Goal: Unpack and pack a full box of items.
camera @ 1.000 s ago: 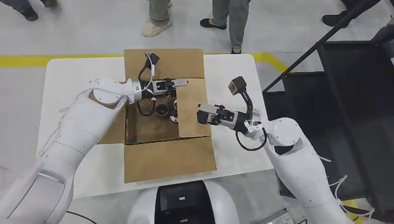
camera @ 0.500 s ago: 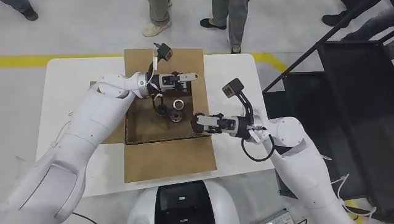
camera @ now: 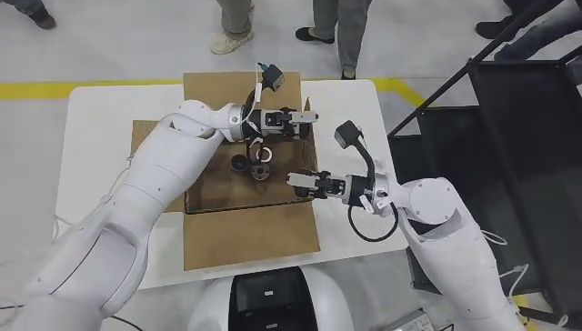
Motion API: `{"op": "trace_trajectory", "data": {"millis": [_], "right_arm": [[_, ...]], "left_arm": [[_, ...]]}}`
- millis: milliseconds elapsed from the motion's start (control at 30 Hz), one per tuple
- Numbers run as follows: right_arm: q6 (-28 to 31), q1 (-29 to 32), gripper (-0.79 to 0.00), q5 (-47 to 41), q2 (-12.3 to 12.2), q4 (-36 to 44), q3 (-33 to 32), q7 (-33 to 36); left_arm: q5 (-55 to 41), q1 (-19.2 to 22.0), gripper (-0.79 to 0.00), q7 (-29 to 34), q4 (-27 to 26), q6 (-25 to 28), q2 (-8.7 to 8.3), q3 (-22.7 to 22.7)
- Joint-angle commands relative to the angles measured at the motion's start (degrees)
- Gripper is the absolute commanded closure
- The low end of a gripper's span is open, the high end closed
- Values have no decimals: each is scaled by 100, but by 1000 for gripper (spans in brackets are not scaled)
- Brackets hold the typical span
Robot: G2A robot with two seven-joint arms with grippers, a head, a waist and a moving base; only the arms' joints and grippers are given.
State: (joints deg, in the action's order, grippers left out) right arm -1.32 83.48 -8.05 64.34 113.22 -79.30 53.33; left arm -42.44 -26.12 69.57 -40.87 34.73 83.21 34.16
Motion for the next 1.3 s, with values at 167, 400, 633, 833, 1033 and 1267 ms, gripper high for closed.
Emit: {"op": "trace_trajectory", "data": {"millis": [167, 400, 633, 833, 1033, 1267], "right_arm": [[-295, 273, -785, 162, -59, 80, -424, -377], [-76, 377, -785, 101, -58, -525, -405, -721], [128, 251, -785, 381, -27, -1084, -192, -1357], [317, 216, -785, 610, 13, -1408, -60, -2068], [270, 85, -785, 946, 49, -1768, 215, -2332], [394, -142, -785, 1146, 81, -1701, 456, -2354]], "left_arm": [[339, 1, -785, -201, -10, 200, -98, 177], [662, -437, -785, -60, -963, 59, -708, 1008], [1190, -1588, -785, -175, -2439, 170, -1520, 2791], [1535, -2928, -785, -743, -3714, -56, -1945, 4377], [1803, -3974, -785, -1289, -4649, -359, -2123, 5337], [2091, -4663, -785, -1763, -5092, -576, -2203, 5892]]}}
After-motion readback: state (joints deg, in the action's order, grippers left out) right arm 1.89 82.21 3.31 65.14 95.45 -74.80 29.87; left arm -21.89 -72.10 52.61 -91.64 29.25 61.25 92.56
